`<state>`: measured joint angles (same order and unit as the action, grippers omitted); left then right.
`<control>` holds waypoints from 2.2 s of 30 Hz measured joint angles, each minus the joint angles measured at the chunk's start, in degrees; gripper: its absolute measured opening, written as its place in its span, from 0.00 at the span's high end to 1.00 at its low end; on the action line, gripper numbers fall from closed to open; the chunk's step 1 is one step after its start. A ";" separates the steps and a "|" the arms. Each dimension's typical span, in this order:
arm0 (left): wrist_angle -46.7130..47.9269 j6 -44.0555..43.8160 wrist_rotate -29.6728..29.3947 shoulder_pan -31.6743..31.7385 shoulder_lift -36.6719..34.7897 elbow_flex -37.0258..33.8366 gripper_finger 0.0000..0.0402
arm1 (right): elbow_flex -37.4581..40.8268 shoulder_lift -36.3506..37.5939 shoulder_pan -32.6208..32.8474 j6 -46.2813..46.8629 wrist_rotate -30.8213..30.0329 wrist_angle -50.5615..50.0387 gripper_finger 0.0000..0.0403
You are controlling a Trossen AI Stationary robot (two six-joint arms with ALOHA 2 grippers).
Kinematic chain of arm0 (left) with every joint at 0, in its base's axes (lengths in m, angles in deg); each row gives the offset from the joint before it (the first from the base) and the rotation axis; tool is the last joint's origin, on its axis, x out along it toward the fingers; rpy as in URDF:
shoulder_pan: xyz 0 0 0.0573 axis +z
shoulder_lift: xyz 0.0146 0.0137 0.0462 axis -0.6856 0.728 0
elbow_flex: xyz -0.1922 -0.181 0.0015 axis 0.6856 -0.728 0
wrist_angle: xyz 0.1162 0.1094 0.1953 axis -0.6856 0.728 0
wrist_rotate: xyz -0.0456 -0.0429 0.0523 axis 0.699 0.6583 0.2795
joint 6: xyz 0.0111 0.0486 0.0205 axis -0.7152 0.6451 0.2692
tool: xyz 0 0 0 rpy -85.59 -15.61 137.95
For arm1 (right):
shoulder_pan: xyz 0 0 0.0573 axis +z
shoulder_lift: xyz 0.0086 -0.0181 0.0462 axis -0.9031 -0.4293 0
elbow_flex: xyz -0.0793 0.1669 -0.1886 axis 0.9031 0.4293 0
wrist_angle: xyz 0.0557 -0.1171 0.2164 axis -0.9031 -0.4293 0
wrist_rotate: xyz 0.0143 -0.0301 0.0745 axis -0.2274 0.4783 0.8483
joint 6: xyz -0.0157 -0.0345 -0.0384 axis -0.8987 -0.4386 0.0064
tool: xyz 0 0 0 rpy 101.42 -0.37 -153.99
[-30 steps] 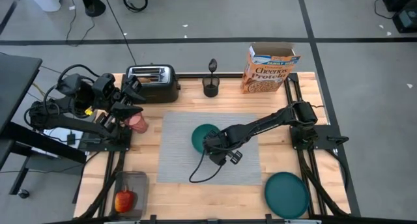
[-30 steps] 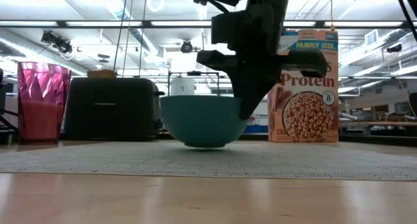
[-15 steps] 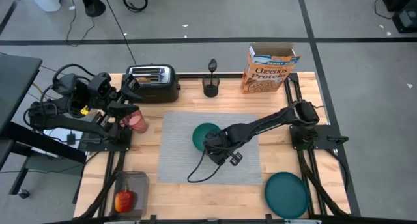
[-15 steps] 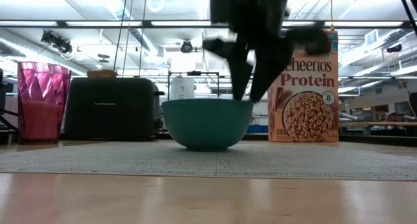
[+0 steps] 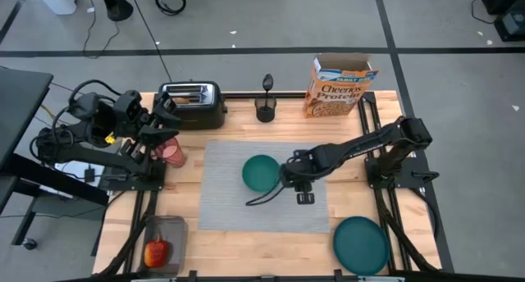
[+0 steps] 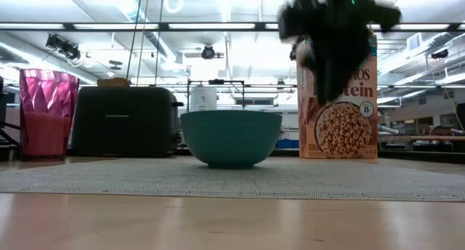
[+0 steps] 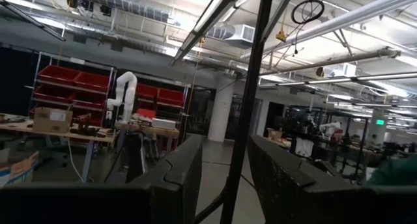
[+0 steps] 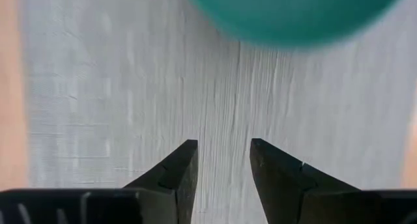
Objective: Arrange a breakfast setting
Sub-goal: Adjust the gray placemat
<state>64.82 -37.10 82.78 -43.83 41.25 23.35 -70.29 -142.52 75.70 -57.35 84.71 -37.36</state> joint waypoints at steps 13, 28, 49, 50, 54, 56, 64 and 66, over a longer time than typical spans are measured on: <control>-0.04 -1.57 -0.24 0.01 0.00 0.00 0.67 | 15.51 -1.35 -5.42 -1.85 0.34 10.57 0.64; -0.06 -2.01 -0.44 0.00 0.00 0.00 0.67 | 18.06 -1.13 -8.52 -6.03 2.08 11.32 0.64; -0.46 -2.66 -0.44 0.01 0.00 0.00 0.67 | 17.91 0.42 -10.72 -6.37 -1.55 7.28 0.64; -0.46 -3.00 -0.42 0.00 0.00 0.00 0.67 | 17.68 0.47 -10.70 -6.50 -1.33 7.34 0.64; -0.46 -3.05 -0.44 0.01 0.00 0.00 0.67 | 17.62 0.51 -9.87 -5.91 2.36 8.77 0.64; -0.46 -3.05 -0.43 0.00 0.00 0.00 0.67 | 17.62 0.49 -8.82 -4.87 2.71 9.92 0.64; -0.45 -3.08 -0.41 -0.01 0.00 0.00 0.67 | 18.93 0.46 -5.20 0.31 2.78 14.94 0.64; -0.46 -3.08 -0.41 -0.01 0.00 0.00 0.67 | 18.93 0.46 -4.79 1.10 2.99 15.37 0.64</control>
<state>64.36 -40.18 82.36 -43.84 41.25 23.35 -51.36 -142.05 70.91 -56.24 87.70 -21.99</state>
